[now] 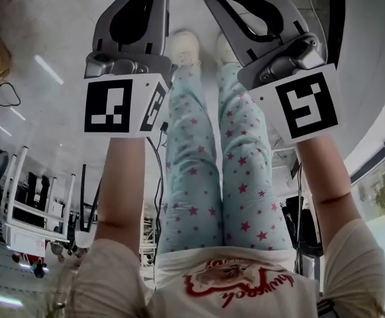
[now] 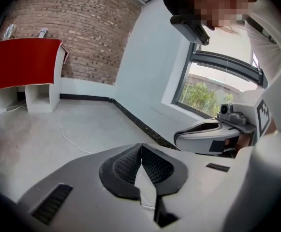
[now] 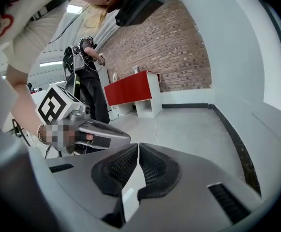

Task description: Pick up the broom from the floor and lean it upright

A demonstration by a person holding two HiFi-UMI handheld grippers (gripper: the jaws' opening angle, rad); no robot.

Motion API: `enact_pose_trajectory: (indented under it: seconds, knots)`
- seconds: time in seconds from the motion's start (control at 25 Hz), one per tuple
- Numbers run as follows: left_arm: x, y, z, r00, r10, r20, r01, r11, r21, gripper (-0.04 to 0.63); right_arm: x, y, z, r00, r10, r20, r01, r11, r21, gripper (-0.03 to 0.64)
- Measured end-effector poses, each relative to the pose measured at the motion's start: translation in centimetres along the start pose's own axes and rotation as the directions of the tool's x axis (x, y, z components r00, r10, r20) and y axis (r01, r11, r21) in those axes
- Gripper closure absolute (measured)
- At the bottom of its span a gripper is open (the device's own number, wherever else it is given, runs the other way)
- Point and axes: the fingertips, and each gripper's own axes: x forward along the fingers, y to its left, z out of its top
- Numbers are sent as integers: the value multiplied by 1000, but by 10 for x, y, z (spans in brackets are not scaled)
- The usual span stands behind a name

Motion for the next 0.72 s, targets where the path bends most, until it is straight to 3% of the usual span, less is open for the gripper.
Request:
enact_pose_trajectory:
  seconds: [0.28,0.52,0.72]
  knots:
    - [27,28,-51,999,-5,-35,6,999,34,574,41,-3,-70,1000,-4,5,4,999,-42,586]
    - [42,39,-79,1000,-12,-26,13,997,75,574,70,-3,-161,995,15,-95,-25,995,-97,586]
    - [52,51,-113,1000,-7,-17,9,998,65,574,93,-2,-222,993,52,-103,-61,994,-90,586]
